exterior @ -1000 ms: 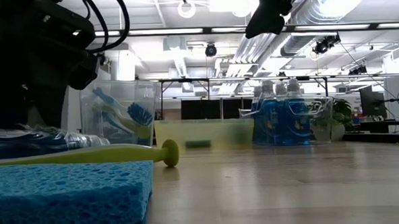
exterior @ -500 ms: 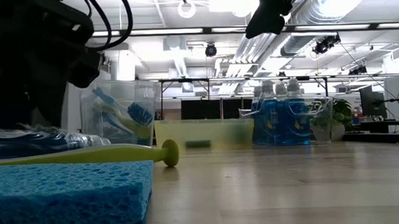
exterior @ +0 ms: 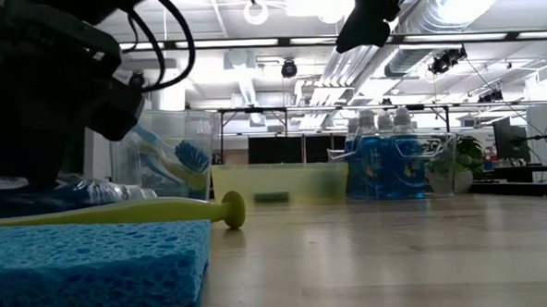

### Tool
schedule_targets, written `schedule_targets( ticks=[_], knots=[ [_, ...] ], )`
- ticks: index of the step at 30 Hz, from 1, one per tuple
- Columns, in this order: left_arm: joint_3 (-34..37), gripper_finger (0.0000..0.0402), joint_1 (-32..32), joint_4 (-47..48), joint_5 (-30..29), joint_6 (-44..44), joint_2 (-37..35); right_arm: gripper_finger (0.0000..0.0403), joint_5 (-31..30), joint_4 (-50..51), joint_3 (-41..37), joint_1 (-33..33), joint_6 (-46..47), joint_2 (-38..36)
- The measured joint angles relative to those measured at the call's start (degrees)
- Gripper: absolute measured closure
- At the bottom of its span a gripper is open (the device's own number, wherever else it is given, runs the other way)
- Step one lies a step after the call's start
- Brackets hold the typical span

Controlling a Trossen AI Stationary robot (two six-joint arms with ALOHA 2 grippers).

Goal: Pick & Place Kitchen Sink Supplies
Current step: Put the blue dishwasher liquid into the transparent bin

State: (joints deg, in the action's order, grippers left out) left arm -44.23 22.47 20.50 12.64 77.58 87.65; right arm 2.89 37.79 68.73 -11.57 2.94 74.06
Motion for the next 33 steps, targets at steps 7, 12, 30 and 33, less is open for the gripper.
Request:
schedule_targets(
  ticks=[7, 12, 30, 33],
  knots=[
    [-1.1, 0.0050, -1.1, 1.2, 2.0, -1.4, 0.4, 0.0313, -1.0, -0.2, 0.0, 0.0, 1.1, 0.0],
    [-2.9, 0.0050, -0.3, 2.7, -1.3, -2.4, 0.4, 0.0313, -1.0, 0.1, 0.0, 0.0, 1.1, 0.0],
    [-16.5, 0.0050, 3.1, 17.4, -9.2, -7.9, 7.3, 0.0313, 1.1, 2.4, 0.0, 0.0, 1.1, 0.0],
    [-18.1, 0.0050, 3.1, 18.3, -9.2, -8.3, 7.1, 0.0313, 1.6, 2.4, 0.0, 0.0, 1.1, 0.0]
  ],
)
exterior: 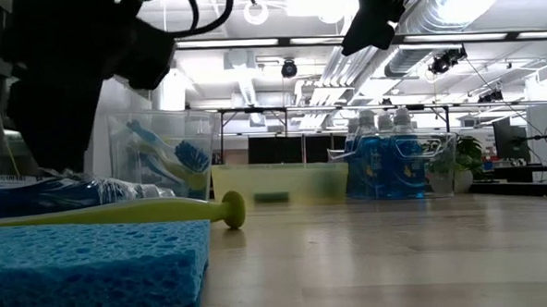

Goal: Pick & Place Kitchen Sink Supplies
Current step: Put the blue dishwasher liquid into the transparent bin

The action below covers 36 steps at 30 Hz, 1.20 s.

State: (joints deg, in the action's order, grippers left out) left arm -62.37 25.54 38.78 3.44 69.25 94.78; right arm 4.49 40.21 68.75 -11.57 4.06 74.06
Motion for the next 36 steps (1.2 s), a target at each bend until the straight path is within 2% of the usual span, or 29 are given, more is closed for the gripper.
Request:
schedule_targets(
  ticks=[7, 19, 27, 31, 36],
  knots=[
    [-0.1, 0.0050, 2.0, 3.4, -1.6, 1.9, 0.0, 0.0313, 0.3, 0.6, 0.0, 0.0, -0.3, 0.0],
    [-0.1, 0.0050, 2.8, 1.7, -3.8, 3.0, 1.0, 0.0313, 0.3, 0.7, 0.0, 0.0, 1.4, 0.0],
    [-1.0, 0.0050, 3.4, 0.6, -0.8, 3.0, 5.3, 0.0313, 0.2, 0.8, 0.0, 0.1, 2.5, 0.0],
    [-1.2, 0.0050, 4.3, 0.1, -2.9, 2.7, 7.2, 0.0313, -0.7, 1.1, -0.2, 1.2, 2.5, 0.0],
    [-1.5, 0.0050, 5.4, 0.5, -2.2, 1.4, 10.6, 0.0313, -2.9, 1.5, -0.2, 4.0, 2.9, 0.0]
  ],
)
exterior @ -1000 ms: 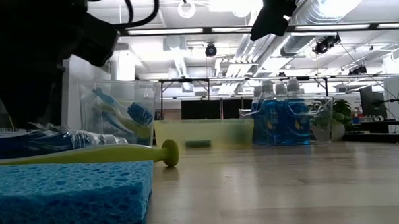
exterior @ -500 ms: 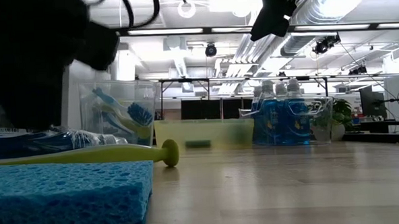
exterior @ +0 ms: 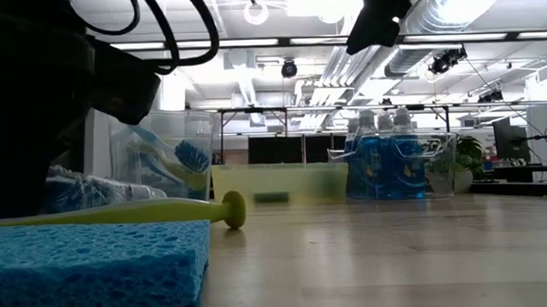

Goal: Pick & Place Kitchen Sink Supplies
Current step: Put the blue dishwasher liquid into the transparent bin

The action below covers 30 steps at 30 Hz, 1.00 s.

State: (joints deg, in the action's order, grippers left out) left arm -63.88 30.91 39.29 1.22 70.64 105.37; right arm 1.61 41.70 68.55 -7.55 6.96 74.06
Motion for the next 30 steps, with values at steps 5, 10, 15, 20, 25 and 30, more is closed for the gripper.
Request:
schedule_targets(
  ticks=[5, 10, 15, 20, 25, 30],
  knots=[
    [0.0, 0.0067, -0.1, 0.7, 1.8, 1.5, 1.2, 0.0313, -2.0, 0.5, 0.0, 3.7, 2.6, 0.0],
    [-3.3, 0.0109, -0.1, 6.0, 2.4, 1.2, 1.6, 0.0313, -3.2, 1.2, -0.1, 8.0, 6.3, 0.0],
    [-5.3, 0.0120, 0.1, 9.9, 2.5, 0.3, 1.9, 0.0313, -5.7, 1.4, -0.1, 13.3, 11.1, 0.0],
    [-6.4, 0.0122, 0.0, 12.3, 1.2, 0.1, 2.0, 0.0313, -9.8, 1.4, -0.1, 19.2, 16.2, 0.0],
    [-9.5, 0.0122, -0.1, 15.1, -1.2, -3.2, 1.9, 0.0313, -14.2, 1.2, -0.1, 24.4, 22.1, 0.0],
    [-14.8, 0.0122, -0.1, 15.0, -7.9, -8.3, 1.9, 0.0313, -18.6, -0.6, -0.1, 29.4, 25.9, 0.0]
  ],
)
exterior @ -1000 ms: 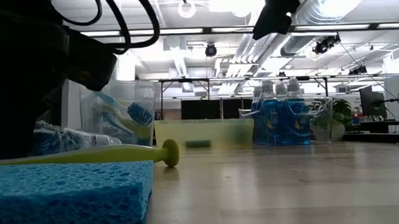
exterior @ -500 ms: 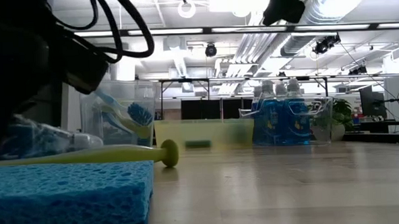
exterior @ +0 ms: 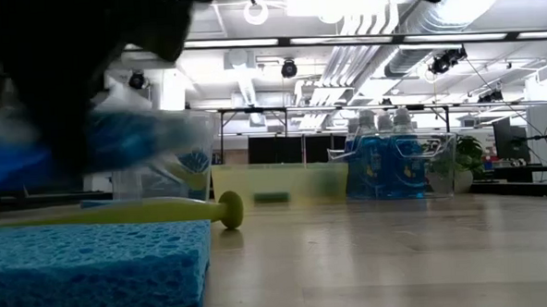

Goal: Pick & Place Kitchen Sink Supplies
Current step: Put the blue dishwasher liquid into the transparent bin

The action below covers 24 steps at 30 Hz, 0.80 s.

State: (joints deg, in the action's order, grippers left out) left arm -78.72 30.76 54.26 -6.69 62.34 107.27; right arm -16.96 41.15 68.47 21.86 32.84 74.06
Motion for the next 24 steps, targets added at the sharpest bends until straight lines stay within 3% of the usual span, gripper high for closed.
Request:
schedule_targets(
  ticks=[7, 14, 24],
  knots=[
    [-10.3, 0.0122, -1.0, -0.1, -13.4, -11.4, -0.1, 0.0313, -3.7, -2.5, 0.0, 6.2, -0.7, 0.6],
    [-20.7, 0.0122, -3.4, -2.5, -22.1, -23.3, -0.2, 0.0313, -10.6, -1.7, 0.0, 11.9, -0.6, 0.6],
    [-27.3, 0.0122, -9.6, -17.1, -19.0, -38.4, -0.3, 0.0313, -21.0, 1.5, 0.0, 18.4, -0.6, -3.3]
  ],
)
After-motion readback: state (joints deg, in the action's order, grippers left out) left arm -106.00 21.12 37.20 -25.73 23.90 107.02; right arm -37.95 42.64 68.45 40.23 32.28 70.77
